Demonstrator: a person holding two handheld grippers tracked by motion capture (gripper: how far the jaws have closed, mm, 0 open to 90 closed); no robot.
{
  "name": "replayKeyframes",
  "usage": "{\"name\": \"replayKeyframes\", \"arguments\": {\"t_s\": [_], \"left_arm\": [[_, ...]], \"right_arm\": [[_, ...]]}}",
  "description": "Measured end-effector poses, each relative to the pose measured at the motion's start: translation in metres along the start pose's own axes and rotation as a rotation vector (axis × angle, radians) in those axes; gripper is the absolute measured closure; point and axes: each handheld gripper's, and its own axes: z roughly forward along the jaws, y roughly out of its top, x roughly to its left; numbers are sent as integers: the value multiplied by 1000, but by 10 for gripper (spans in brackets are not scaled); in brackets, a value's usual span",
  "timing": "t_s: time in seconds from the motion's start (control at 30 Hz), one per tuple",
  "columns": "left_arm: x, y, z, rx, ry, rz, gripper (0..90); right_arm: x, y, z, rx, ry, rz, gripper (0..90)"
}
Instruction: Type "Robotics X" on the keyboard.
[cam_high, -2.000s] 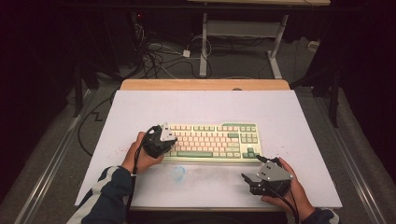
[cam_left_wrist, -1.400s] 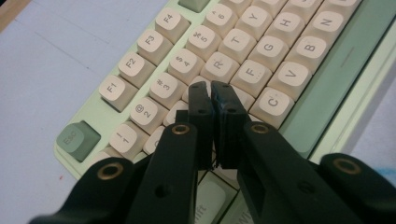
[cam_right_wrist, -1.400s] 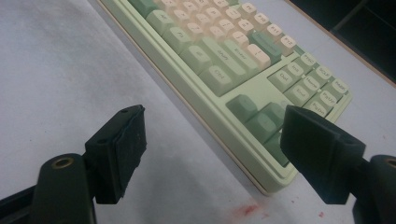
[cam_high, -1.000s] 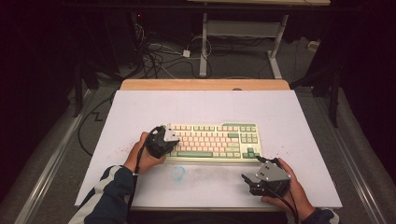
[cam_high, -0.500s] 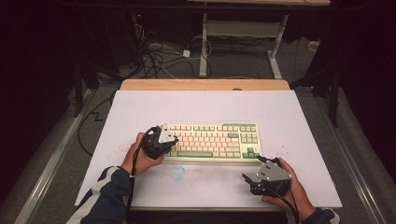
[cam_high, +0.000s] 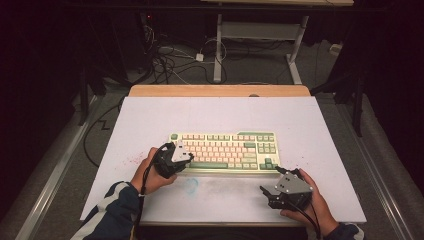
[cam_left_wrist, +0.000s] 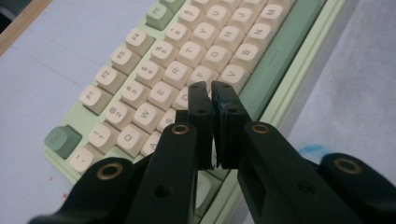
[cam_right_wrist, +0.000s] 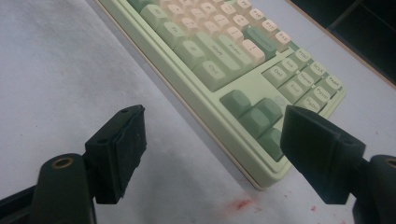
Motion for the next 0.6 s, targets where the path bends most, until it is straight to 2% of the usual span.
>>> {"name": "replayKeyframes", "arguments": {"t_s": [0.33,0.6], "left_arm": [[-16,-2,4,20,-50,17,844],[-22,-5,10,37,-62,27,844]], "right_arm": [[0,0,0,3,5,-1,233],[0,0,1,6,7,-2,233]]}}
